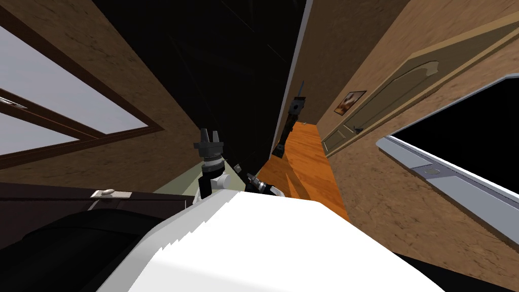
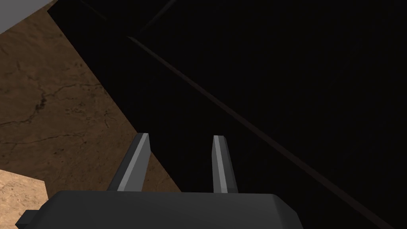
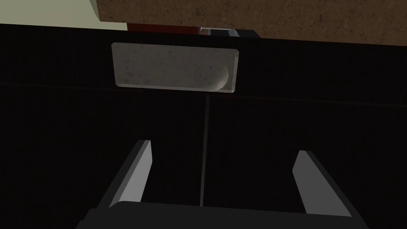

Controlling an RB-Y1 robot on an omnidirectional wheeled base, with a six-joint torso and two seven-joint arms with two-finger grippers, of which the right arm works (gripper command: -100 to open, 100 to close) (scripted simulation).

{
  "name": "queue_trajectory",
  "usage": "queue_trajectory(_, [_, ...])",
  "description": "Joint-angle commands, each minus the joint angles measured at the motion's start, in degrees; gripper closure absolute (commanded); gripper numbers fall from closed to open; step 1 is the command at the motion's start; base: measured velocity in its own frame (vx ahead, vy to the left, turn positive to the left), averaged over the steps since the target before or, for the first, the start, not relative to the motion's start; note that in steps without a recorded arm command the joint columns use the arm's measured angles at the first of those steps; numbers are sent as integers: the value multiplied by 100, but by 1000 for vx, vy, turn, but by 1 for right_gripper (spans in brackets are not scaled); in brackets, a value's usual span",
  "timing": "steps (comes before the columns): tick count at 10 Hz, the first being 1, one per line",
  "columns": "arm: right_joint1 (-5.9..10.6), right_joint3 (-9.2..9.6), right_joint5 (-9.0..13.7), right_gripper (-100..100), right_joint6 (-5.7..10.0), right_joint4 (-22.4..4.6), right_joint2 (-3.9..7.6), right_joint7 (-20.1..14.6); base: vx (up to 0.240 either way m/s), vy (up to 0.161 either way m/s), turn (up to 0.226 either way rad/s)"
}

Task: Push the door open

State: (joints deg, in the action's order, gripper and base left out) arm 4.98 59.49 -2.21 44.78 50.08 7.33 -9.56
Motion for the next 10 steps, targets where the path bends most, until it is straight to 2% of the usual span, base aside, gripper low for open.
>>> queue_trajectory(1, [-7,-25,2,-100,29,-42,-15,13,94,202,26])
queue_trajectory(2, [-4,-16,1,-100,17,-26,-11,8,41,86,-6])
queue_trajectory(3, [-4,-16,1,100,17,-26,-11,8,-3,-10,-1])
queue_trajectory(8, [-4,-16,1,100,17,-26,-11,8,-10,-19,1])
queue_trajectory(9, [-14,-195,27,-100,-15,-86,-74,76,-40,77,-68])
queue_trajectory(10, [-22,-329,46,-100,-39,-130,-124,127,-69,159,-98])
